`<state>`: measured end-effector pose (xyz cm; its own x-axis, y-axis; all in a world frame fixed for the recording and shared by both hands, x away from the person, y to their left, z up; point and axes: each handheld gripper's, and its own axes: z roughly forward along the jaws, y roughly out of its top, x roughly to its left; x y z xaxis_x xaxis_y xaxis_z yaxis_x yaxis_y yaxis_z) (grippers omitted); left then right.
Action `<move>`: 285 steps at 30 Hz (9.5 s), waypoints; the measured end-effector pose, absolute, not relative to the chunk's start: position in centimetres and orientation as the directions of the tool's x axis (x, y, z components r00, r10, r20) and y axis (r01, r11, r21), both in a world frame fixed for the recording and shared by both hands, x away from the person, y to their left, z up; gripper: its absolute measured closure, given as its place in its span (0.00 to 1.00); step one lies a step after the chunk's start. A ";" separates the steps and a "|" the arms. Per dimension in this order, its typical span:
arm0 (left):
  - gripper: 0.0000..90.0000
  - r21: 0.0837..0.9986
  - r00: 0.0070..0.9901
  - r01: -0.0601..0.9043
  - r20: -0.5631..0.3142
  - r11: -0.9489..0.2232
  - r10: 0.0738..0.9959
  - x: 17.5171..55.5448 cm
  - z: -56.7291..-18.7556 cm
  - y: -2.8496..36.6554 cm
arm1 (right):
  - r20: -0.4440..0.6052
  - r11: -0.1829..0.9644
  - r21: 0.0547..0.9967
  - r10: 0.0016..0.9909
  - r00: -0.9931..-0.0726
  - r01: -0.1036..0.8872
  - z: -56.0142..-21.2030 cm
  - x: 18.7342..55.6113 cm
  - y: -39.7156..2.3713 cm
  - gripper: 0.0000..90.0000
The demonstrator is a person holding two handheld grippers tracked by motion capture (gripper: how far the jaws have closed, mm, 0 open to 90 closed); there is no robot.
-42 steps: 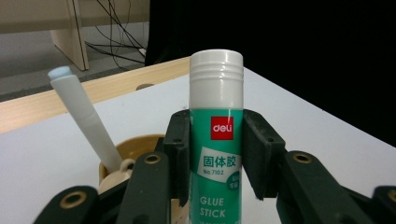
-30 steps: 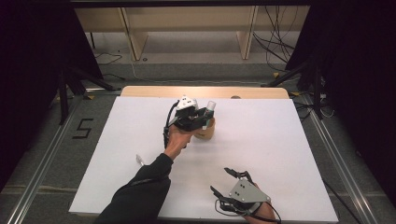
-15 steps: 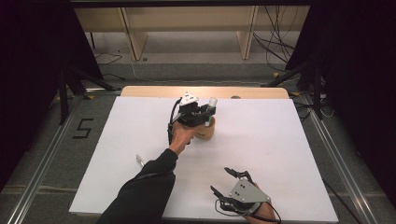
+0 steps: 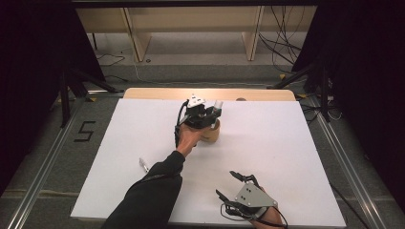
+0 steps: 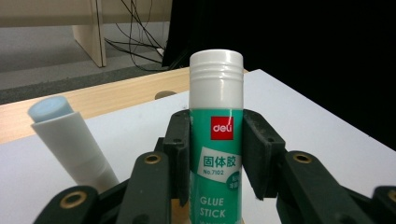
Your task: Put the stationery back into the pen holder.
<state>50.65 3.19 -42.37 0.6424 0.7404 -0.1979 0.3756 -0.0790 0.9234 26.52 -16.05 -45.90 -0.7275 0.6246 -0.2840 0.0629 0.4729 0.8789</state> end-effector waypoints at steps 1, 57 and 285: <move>0.72 0.924 0.641 0.375 -0.197 -0.078 0.741 50.7 -42.4 3.2 | -0.285 0.473 0.879 0.624 -0.727 0.062 -45.9 26.5 -16.0 0.35; 0.25 0.904 0.645 0.403 -0.173 -0.139 0.745 49.9 -41.4 3.8 | -0.285 0.479 0.875 0.620 -0.732 0.065 -46.0 26.6 -15.9 0.35; 0.18 0.851 0.768 0.439 -0.189 -0.287 0.612 34.8 -40.8 17.6 | -0.348 0.603 0.795 0.548 -0.760 0.071 -45.0 27.0 -11.5 0.90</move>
